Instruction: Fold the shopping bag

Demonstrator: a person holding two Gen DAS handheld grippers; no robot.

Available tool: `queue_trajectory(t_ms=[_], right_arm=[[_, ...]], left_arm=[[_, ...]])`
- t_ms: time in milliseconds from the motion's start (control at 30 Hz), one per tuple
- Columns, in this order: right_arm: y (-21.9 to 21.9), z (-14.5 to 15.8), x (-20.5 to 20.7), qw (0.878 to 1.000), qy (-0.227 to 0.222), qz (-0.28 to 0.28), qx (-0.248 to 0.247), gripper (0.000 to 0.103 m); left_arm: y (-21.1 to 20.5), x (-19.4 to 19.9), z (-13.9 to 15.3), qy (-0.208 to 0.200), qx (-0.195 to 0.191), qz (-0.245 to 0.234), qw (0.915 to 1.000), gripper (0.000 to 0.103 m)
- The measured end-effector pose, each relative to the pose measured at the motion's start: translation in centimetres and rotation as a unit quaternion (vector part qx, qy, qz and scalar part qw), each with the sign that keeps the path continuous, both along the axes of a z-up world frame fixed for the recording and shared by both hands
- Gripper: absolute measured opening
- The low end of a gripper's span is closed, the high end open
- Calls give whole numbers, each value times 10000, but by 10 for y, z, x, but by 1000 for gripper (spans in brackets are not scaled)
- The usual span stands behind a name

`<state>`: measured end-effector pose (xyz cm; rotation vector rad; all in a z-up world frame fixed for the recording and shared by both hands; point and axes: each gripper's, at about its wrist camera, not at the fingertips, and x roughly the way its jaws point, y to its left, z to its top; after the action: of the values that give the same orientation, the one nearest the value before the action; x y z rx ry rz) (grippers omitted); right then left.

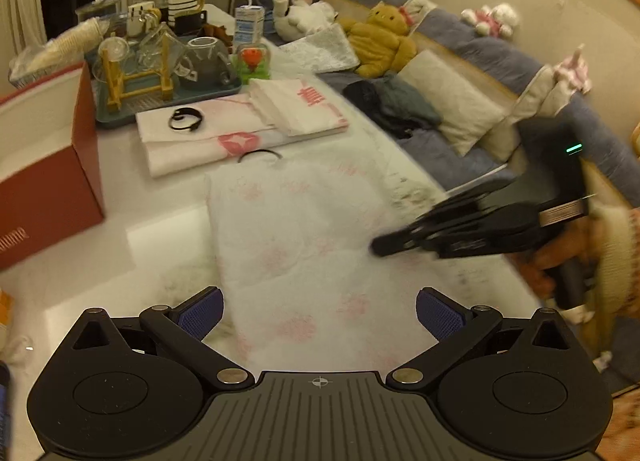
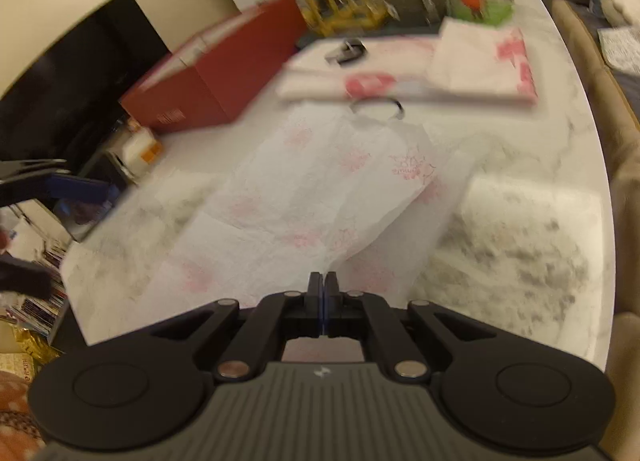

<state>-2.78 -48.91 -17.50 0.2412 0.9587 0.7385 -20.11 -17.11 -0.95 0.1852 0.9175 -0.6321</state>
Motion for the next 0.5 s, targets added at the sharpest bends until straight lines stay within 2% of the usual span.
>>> queue_trajectory(t_ms=[33, 100, 200, 367, 500], right_arm=[[1, 5, -1, 9998, -181, 57, 34, 0], [6, 1, 2, 9992, -305, 143, -237, 0], [14, -15, 6, 9979, -147, 362, -518, 0], [17, -17, 3, 9966, -317, 487, -589, 0], [18, -17, 4, 9960, -341, 545, -616, 0]], left_arm=[[-2, 4, -3, 15, 74, 15, 10000, 103], [-6, 10, -6, 62, 127, 11, 9999, 103], [-12, 13, -10, -5, 277, 14, 9996, 103], [-20, 22, -18, -113, 540, 175, 9983, 103], [-29, 39, -38, -298, 1307, 621, 9890, 103]])
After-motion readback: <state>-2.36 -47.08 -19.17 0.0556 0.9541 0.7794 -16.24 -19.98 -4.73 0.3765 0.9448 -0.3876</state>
